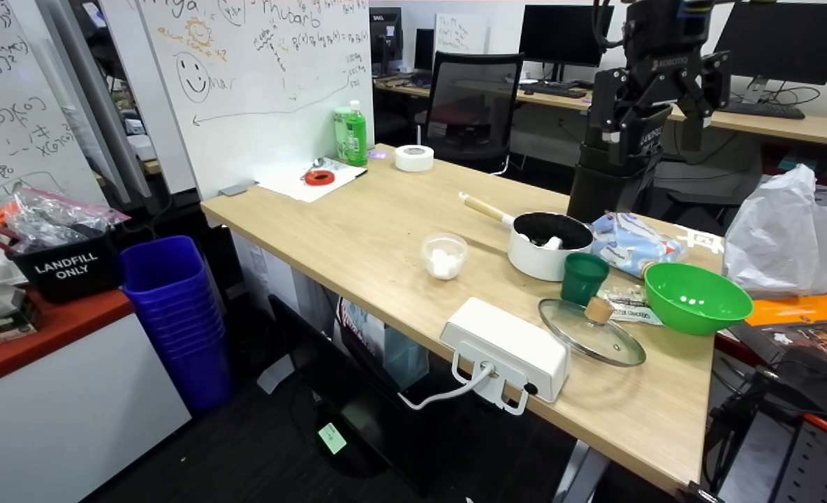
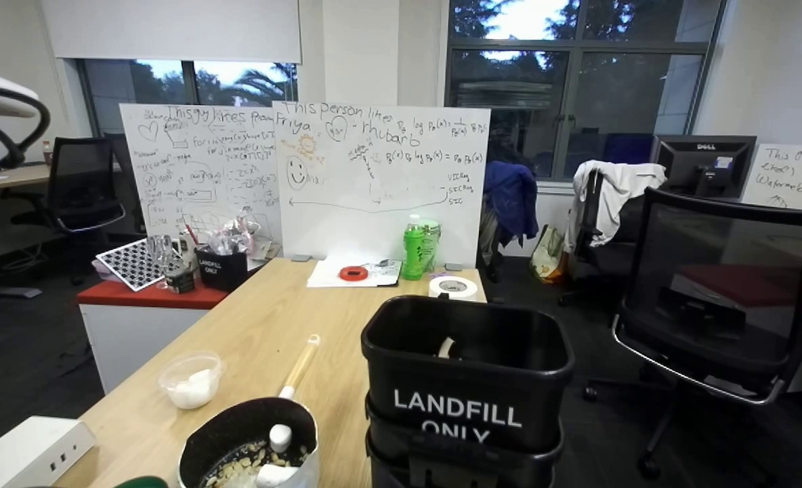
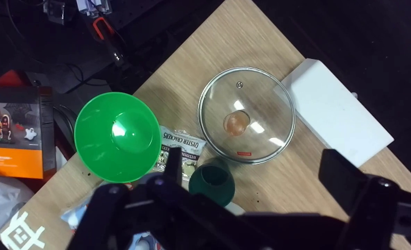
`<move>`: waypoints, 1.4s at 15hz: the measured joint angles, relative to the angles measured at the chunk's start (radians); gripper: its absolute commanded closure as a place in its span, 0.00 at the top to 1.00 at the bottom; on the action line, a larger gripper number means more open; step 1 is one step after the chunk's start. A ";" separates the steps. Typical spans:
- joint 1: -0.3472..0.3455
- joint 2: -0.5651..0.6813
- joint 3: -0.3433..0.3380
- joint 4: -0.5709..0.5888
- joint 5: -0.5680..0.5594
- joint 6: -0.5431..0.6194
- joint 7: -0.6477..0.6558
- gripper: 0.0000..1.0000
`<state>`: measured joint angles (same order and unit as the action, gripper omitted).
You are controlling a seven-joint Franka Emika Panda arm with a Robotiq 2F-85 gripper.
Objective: Put the glass lid on top of the white object
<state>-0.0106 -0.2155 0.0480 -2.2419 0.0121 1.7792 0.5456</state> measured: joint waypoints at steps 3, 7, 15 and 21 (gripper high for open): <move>0.000 0.001 0.000 0.000 -0.001 0.000 0.001 1.00; 0.000 0.038 -0.003 -0.031 0.011 0.046 0.032 1.00; 0.001 0.133 -0.012 -0.174 0.091 0.396 0.175 1.00; 0.001 0.130 -0.012 -0.168 0.091 0.394 0.175 1.00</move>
<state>-0.0095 -0.0854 0.0364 -2.4103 0.1033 2.1734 0.7205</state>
